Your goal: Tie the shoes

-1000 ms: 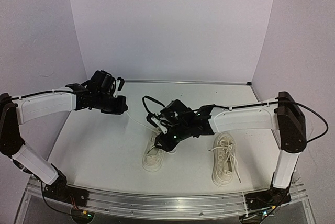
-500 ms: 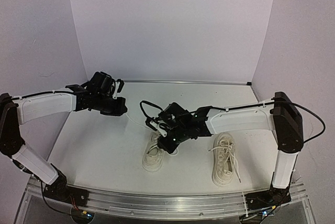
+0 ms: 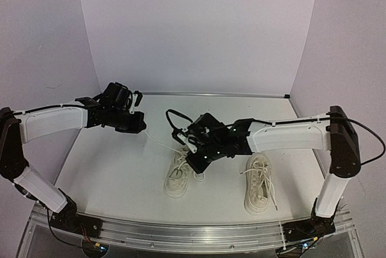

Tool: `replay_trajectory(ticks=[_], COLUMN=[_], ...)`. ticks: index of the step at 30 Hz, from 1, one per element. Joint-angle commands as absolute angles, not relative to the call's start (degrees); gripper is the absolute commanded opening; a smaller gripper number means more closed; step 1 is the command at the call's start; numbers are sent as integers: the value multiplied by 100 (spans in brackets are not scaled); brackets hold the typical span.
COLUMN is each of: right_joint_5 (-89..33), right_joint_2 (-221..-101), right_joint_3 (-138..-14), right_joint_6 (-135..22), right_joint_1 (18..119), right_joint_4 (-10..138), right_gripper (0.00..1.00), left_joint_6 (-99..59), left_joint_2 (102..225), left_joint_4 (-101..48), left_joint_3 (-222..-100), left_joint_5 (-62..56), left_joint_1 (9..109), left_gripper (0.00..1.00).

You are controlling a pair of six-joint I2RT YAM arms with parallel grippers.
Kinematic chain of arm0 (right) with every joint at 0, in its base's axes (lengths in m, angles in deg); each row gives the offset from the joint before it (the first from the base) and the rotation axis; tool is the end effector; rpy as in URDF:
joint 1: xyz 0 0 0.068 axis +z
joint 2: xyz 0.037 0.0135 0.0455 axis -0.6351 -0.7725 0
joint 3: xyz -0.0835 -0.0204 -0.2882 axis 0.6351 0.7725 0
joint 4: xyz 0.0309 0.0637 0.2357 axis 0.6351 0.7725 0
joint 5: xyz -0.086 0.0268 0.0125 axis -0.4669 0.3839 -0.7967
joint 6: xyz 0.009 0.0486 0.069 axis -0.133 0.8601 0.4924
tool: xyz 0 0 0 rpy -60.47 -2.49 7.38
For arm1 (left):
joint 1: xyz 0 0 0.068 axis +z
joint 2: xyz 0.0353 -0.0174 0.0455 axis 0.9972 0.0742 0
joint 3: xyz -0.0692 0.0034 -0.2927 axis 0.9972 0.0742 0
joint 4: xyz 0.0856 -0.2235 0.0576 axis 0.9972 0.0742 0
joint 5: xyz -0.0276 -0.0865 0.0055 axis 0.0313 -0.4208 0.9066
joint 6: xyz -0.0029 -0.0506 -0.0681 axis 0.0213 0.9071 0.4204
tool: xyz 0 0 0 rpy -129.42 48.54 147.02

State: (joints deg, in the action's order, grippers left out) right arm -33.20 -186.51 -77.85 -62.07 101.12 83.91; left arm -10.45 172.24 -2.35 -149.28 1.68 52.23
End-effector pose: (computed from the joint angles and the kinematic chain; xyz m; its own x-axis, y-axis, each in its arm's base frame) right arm 0.2005 0.3786 0.2209 -0.3824 -0.6615 -0.6452 -0.8832 0.4668 0.0448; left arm 0.2696 -0.1839 0.2622 -0.7687 0.0702 -0.6357 0.3268 0.8976 -0.2960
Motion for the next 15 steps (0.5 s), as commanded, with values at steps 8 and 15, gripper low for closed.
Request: replay_trajectory(ticks=[8,15], right_joint_5=[-3782,-3407], right_joint_2=[-17791,-17515], right_joint_3=[-7146,-6378], right_joint_6=[-5545,-4943], right_joint_1=[9577,8481], right_joint_4=[8410,8037], right_gripper=[0,0], left_joint_6=[-1050,-1088], left_joint_2=[17176,17246], left_joint_4=[-278,-269], left_joint_3=[-15101,-15117], left_joint_5=[173,136], left_joint_1=[5270,5278], left_gripper=[0,0])
